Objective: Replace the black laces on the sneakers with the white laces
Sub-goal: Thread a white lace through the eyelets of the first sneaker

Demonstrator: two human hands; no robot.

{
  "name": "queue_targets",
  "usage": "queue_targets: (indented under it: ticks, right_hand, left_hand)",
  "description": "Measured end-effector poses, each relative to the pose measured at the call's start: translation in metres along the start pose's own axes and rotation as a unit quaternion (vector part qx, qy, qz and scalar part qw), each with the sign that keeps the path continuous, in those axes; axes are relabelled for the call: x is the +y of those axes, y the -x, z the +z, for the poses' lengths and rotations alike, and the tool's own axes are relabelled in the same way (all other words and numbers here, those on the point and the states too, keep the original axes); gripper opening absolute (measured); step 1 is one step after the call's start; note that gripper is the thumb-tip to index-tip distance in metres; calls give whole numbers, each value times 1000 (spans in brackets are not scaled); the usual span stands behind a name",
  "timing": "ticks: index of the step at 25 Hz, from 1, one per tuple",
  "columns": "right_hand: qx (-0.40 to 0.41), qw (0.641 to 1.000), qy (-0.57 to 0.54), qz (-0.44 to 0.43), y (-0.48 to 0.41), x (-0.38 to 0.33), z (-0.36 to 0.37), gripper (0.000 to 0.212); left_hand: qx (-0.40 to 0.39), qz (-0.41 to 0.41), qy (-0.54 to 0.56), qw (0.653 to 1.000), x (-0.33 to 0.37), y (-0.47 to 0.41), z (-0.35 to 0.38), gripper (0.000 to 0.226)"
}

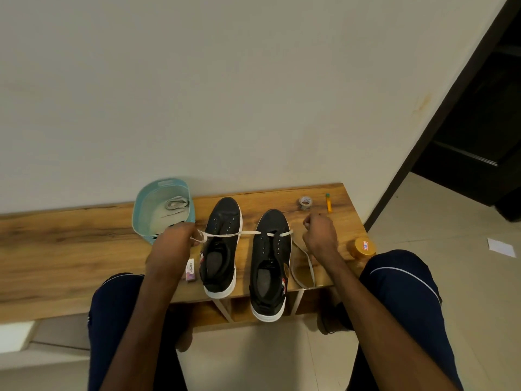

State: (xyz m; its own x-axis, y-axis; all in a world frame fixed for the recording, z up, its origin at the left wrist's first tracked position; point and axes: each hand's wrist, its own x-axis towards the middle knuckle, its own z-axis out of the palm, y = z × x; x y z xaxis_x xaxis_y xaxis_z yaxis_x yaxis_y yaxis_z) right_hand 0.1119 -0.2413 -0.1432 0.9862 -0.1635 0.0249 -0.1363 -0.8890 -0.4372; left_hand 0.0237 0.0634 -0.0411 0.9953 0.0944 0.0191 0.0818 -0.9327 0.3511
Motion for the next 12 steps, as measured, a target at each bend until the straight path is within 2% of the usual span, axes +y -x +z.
queue_targets:
  ticks: [4, 7, 9, 12]
  right_hand:
    - [59, 977, -199, -58, 12, -33, -51, 7]
    - [62, 933, -341, -93, 18, -64, -100, 6]
    - [74, 903, -403, -127, 19, -90, -139, 7]
    - [87, 863, -464, -177, 17, -132, -195, 8]
  left_hand:
    - [44, -16, 5, 999, -14, 16, -43, 11]
    - [144, -30, 98, 984, -3, 19, -97, 9]
    - [200, -7, 154, 968, 20, 16, -135, 6]
    - [194, 28, 220, 956, 64, -1, -181, 6]
